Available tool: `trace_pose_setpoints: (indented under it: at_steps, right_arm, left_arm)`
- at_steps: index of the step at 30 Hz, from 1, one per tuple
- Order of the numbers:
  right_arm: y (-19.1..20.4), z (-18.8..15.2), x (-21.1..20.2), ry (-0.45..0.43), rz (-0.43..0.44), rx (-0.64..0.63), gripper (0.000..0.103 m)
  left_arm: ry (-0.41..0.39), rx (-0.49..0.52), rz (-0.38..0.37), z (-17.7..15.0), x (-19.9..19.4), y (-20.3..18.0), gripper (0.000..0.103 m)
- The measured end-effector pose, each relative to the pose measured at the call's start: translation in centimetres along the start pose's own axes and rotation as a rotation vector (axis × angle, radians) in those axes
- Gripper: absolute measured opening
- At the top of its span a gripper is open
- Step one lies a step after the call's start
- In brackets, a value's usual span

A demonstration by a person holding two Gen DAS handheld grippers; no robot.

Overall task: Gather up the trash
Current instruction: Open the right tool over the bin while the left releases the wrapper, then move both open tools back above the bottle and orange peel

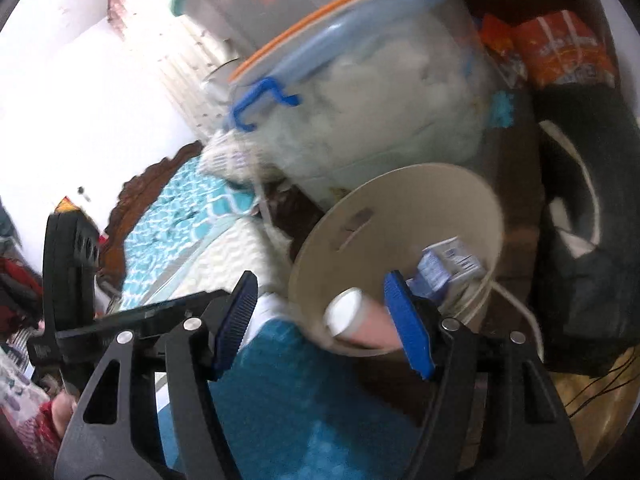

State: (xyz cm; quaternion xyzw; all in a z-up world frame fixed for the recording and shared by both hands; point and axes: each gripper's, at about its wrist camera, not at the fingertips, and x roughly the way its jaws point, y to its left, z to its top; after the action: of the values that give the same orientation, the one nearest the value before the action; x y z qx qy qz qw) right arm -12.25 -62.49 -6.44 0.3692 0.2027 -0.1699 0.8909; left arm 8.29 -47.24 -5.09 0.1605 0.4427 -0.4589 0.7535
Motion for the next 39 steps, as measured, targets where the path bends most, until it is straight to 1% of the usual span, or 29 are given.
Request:
trace_pose_setpoints:
  at_steps: [2,5,7,11,14,16,18,24,29,34,39]
  right_arm:
    - [1.8,-1.3,-0.3,0.012,0.023,-0.020,0.068]
    - [4.6,-3.6,-0.1,0.046,0.066,-0.043,0.068]
    - [6.6,-5.3,0.3,0.075,0.095,-0.056,0.068]
    - [10.8,-9.2,1.5,0.149,0.144,-0.094,0.068]
    - [13.8,-11.7,2.7,0.210,0.158,-0.132,0.068]
    - [15.8,-12.9,3.1,0.230,0.166,-0.167,0.068]
    - [18.1,-14.1,3.6,0.252,0.178,-0.207,0.068]
    - [23.0,-17.8,4.7,0.319,0.198,-0.306,0.068]
    - [26.1,-20.6,5.0,0.366,0.216,-0.379,0.068]
    - [28.4,-22.5,5.3,0.394,0.225,-0.435,0.068]
    - [29.4,-23.5,5.7,0.411,0.228,-0.471,0.068]
  left_arm:
    - [-0.022,-0.026,0.025,-2.0,-2.1,1.4,0.060]
    - [-0.068,-0.067,0.112,-5.4,-5.6,4.3,0.060]
    - [-0.092,-0.105,0.186,-7.7,-8.1,6.6,0.060]
    - [-0.123,-0.203,0.287,-11.5,-12.1,11.1,0.060]
    - [-0.144,-0.260,0.366,-14.5,-15.0,14.0,0.060]
    - [-0.158,-0.292,0.425,-16.6,-16.8,15.9,0.060]
    - [-0.171,-0.325,0.461,-18.5,-18.5,17.5,0.060]
    - [-0.188,-0.405,0.558,-23.6,-22.1,21.7,0.060]
    - [-0.176,-0.452,0.610,-27.2,-23.7,24.1,0.060]
    - [-0.167,-0.482,0.653,-29.7,-24.6,25.8,0.060]
    - [-0.158,-0.499,0.689,-31.2,-25.2,27.1,0.061]
